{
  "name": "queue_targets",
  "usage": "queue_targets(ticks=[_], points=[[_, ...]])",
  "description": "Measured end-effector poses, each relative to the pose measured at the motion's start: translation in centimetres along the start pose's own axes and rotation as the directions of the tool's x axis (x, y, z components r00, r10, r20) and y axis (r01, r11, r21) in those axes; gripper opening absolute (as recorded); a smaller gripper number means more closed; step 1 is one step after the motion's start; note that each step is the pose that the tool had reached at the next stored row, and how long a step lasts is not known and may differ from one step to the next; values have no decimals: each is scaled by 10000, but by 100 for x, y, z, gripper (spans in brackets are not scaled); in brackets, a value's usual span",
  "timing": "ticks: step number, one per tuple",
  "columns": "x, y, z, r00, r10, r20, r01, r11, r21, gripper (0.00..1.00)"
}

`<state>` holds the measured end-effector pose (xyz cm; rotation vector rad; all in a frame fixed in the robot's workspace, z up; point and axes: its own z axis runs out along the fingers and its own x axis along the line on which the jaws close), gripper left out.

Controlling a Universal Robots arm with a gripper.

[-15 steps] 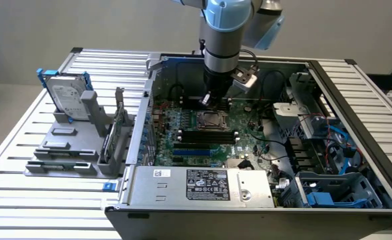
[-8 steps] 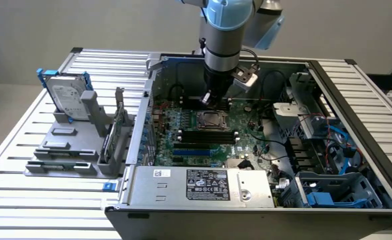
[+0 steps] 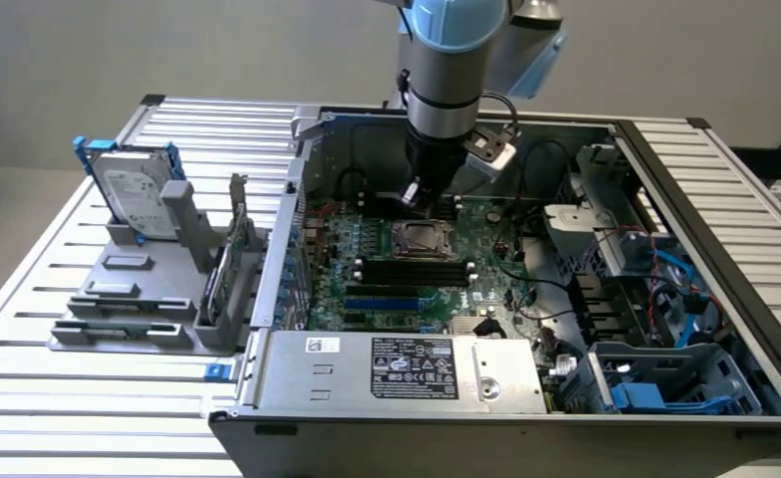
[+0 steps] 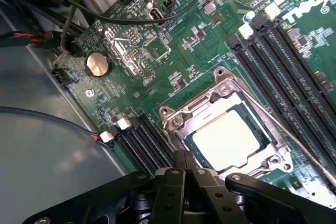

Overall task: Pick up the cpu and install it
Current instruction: 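Install the first cpu locking lever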

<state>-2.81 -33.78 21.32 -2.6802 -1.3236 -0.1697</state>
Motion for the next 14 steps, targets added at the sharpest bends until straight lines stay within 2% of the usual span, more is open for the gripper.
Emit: queue_targets(ticks=[5,10,14], points=[[-81,28,-84,10000,3,0,-3,10000,-1,11],[-230,105,-148,10000,3,-1,-3,10000,0,11],[-334,116,-198,10000,3,-1,-3,10000,0,11]])
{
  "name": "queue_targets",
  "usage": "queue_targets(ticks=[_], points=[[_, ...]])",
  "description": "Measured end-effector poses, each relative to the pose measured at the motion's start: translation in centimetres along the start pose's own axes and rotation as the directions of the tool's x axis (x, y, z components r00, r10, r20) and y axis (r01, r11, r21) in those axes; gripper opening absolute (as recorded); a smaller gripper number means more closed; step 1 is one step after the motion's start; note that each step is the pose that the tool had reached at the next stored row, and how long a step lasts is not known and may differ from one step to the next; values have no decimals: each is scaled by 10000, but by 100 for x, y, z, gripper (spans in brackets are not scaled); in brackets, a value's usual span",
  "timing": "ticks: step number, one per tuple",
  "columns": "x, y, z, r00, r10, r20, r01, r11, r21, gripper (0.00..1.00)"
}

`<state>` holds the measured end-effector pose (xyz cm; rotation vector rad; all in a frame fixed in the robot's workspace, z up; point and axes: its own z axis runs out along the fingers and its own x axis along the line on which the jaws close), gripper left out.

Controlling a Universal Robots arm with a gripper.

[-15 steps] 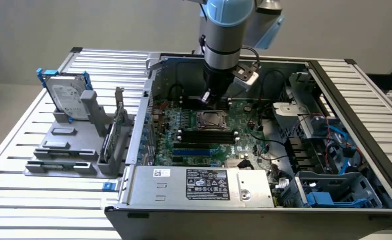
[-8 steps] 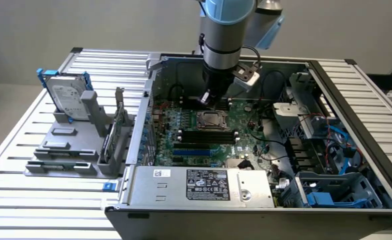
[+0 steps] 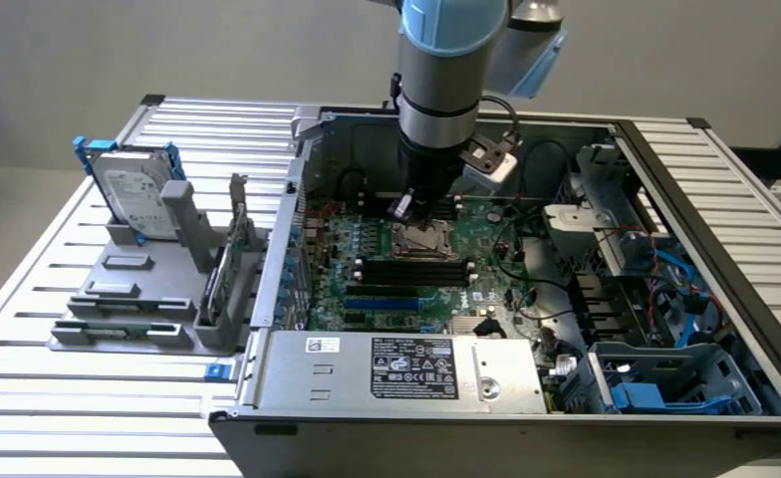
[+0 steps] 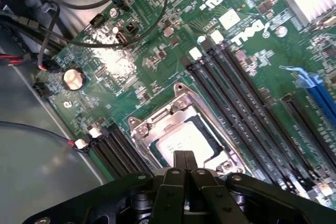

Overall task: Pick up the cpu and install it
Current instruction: 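Install the first cpu locking lever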

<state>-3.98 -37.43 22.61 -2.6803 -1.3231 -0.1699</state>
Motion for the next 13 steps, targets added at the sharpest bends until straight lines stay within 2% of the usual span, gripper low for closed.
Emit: queue_targets(ticks=[6,13], points=[[-126,-26,-127,10000,0,1,0,10000,0,11],[-273,16,-277,10000,0,1,0,10000,1,11]])
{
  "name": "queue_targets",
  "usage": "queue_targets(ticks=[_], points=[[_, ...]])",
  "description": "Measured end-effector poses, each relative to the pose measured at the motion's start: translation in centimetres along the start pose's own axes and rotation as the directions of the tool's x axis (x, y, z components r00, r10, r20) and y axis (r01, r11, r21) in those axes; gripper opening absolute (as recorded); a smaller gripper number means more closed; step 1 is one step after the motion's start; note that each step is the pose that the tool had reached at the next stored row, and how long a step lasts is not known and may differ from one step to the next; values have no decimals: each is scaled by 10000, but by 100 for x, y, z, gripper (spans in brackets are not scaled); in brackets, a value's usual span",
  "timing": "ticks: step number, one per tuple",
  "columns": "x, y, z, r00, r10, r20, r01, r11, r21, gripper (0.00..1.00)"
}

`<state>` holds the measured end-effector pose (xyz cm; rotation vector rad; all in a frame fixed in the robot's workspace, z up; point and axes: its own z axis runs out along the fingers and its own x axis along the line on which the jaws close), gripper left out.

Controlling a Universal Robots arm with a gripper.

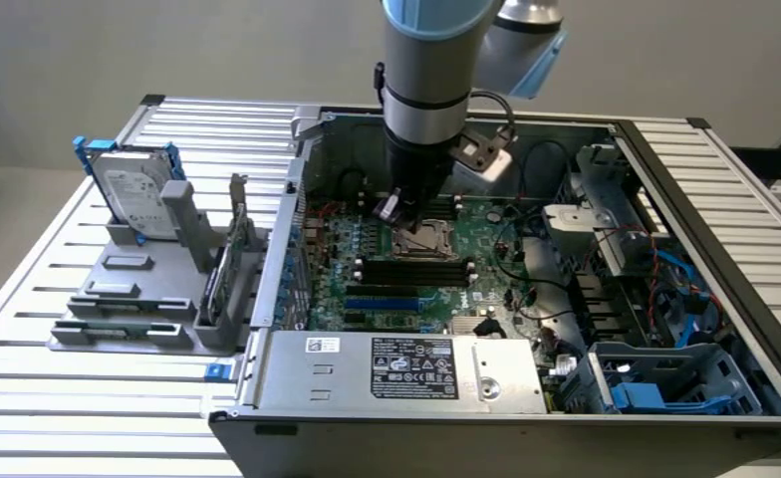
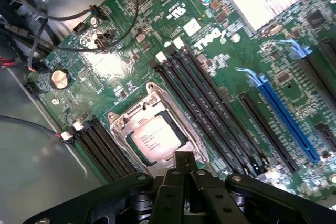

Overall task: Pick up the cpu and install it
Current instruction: 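Install the first cpu locking lever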

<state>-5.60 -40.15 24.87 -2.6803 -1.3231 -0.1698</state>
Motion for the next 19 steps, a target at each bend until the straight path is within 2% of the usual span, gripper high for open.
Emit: queue_targets(ticks=[7,19], points=[[-162,40,-63,10000,1,0,-1,10000,0,11],[-243,-73,-49,10000,1,-39,-1,10000,32,11]])
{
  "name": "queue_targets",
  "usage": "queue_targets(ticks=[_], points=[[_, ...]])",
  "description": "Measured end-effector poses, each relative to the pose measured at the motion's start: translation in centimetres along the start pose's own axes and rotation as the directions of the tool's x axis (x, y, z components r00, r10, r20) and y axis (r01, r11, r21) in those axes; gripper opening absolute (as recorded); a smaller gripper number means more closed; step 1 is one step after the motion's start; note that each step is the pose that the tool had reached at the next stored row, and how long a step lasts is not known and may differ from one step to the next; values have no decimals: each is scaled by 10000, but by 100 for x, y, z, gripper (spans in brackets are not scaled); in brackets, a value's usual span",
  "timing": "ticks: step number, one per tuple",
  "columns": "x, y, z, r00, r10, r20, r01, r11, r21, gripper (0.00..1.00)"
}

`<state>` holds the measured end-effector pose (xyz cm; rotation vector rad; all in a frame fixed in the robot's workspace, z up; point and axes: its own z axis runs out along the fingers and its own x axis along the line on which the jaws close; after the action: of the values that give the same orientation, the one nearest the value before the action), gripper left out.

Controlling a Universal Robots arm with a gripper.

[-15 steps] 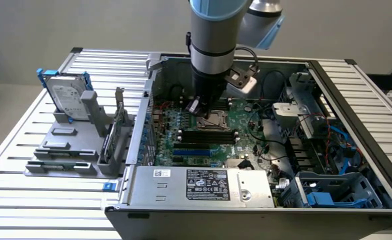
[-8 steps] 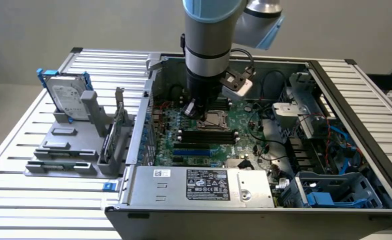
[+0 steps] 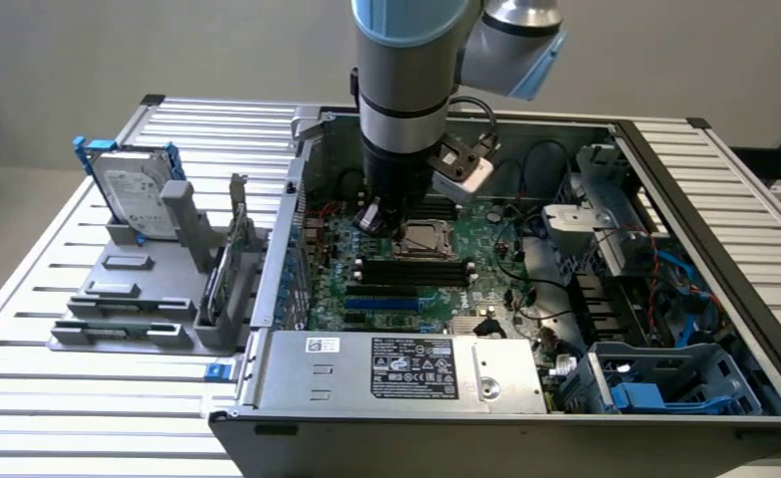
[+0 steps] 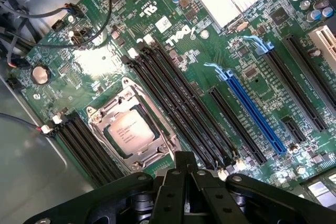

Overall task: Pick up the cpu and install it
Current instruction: 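Install the first cpu locking lever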

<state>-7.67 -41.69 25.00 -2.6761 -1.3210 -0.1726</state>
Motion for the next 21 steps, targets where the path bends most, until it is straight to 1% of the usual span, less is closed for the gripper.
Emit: queue_targets(ticks=[8,12,15,17,21], points=[[1,-27,50,10000,1,-70,-1,10000,53,11],[3,-29,53,10000,1,-85,0,10000,64,11],[14,-27,4,10000,1,-87,-1,10000,65,11],[30,-9,-38,10000,1,-86,0,10000,66,11],[17,38,-49,10000,1,-90,0,10000,69,11]])
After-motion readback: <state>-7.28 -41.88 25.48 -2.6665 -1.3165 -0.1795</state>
